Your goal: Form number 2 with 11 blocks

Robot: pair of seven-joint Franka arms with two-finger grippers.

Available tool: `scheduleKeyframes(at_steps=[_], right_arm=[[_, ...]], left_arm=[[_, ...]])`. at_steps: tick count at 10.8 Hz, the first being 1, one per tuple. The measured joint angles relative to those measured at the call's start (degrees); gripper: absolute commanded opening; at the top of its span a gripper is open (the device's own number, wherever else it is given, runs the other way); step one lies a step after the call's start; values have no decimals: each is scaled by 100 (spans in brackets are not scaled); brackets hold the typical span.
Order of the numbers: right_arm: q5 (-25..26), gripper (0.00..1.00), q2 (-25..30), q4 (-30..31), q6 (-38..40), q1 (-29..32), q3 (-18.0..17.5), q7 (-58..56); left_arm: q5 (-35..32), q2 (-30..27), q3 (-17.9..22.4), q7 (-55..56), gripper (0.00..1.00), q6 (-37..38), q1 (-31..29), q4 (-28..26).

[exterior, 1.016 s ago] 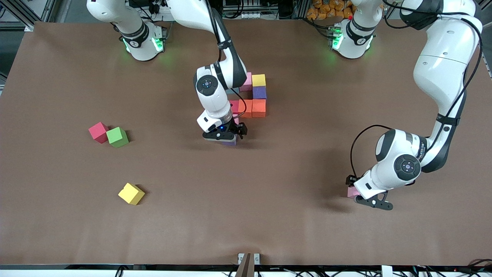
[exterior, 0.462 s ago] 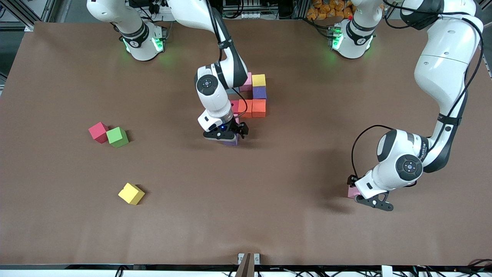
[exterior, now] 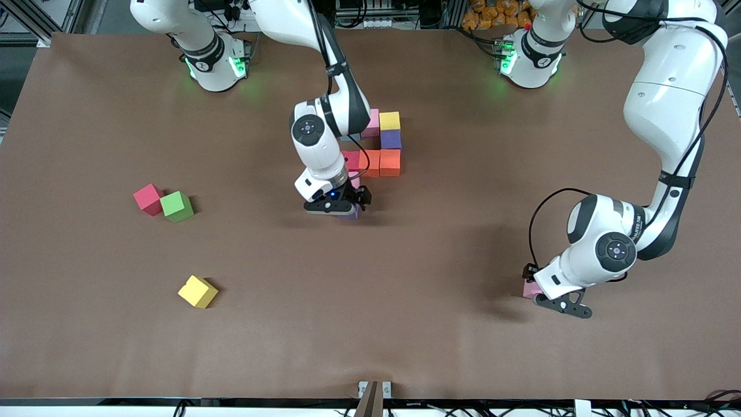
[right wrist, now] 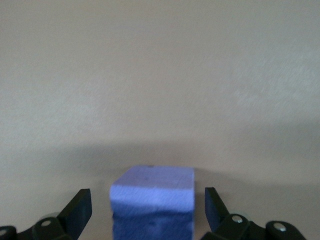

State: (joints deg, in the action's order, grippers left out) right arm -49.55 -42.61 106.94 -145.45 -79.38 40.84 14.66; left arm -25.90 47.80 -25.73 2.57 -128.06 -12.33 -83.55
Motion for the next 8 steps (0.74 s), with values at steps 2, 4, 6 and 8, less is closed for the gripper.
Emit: scheduleKeyframes(at_steps=[2, 4, 6, 8], right_arm=[[-2, 100, 28, -48, 247, 170, 74, -247], [-14, 100, 91, -301, 921, 505, 202, -478], [-22, 100, 225, -639, 1715, 1099, 242, -872], [-112, 100, 333, -743, 2038, 1500, 239, -1191]], left_arm=[[-2, -178, -115, -461, 37, 136, -26, 35], [-3, -461, -248, -1079, 37, 396, -36, 65], [-3, -769, -525, -1429, 36, 676, -24, 70], [-3, -879, -927, -1510, 36, 801, 35, 62]])
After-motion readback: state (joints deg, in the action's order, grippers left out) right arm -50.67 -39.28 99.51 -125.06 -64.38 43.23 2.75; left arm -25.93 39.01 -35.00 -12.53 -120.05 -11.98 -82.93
